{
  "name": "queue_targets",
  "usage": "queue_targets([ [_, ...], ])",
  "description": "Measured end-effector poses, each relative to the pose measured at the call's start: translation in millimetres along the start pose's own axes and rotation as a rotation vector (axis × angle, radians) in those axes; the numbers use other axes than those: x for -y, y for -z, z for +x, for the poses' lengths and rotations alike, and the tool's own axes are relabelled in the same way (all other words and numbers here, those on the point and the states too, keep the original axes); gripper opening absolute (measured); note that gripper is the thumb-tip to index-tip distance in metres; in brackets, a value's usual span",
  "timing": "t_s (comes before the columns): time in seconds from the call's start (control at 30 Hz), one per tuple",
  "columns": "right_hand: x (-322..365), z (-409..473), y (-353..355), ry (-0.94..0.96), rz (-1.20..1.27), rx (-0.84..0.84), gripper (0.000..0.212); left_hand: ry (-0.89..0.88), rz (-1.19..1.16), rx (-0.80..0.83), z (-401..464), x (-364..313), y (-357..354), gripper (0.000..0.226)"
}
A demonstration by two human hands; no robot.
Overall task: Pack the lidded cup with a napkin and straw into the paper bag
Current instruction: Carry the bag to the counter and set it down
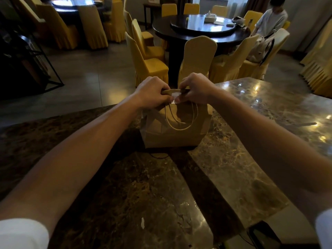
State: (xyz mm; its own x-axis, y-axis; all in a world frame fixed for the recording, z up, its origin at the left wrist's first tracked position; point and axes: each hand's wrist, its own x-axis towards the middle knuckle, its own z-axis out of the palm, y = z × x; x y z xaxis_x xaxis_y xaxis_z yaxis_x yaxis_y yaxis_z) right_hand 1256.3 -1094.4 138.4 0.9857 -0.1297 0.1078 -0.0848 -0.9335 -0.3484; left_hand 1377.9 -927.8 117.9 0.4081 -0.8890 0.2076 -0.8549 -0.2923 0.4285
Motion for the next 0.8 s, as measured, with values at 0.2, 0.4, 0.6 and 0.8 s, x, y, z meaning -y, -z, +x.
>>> queue_targets([
  [0.2,-3,-2,3,0.029,0.042,0.049,0.014,0.023,-0.048,0.049,2,5,2,0.01],
  [0.4,-4,2,2,0.055,-0.018,-0.01,0.024,-0.006,-0.034,0.01,4,10,-2,0.009],
  [0.6,0,1,4,0.025,-0.001,0.009,0.03,0.013,0.006,-0.037,-2,14,-3,0.027],
  [0.8,0,-2,13,0.035,0.007,-0.012,0.047,0.025,-0.022,-0.061,-6,8,9,0.036],
])
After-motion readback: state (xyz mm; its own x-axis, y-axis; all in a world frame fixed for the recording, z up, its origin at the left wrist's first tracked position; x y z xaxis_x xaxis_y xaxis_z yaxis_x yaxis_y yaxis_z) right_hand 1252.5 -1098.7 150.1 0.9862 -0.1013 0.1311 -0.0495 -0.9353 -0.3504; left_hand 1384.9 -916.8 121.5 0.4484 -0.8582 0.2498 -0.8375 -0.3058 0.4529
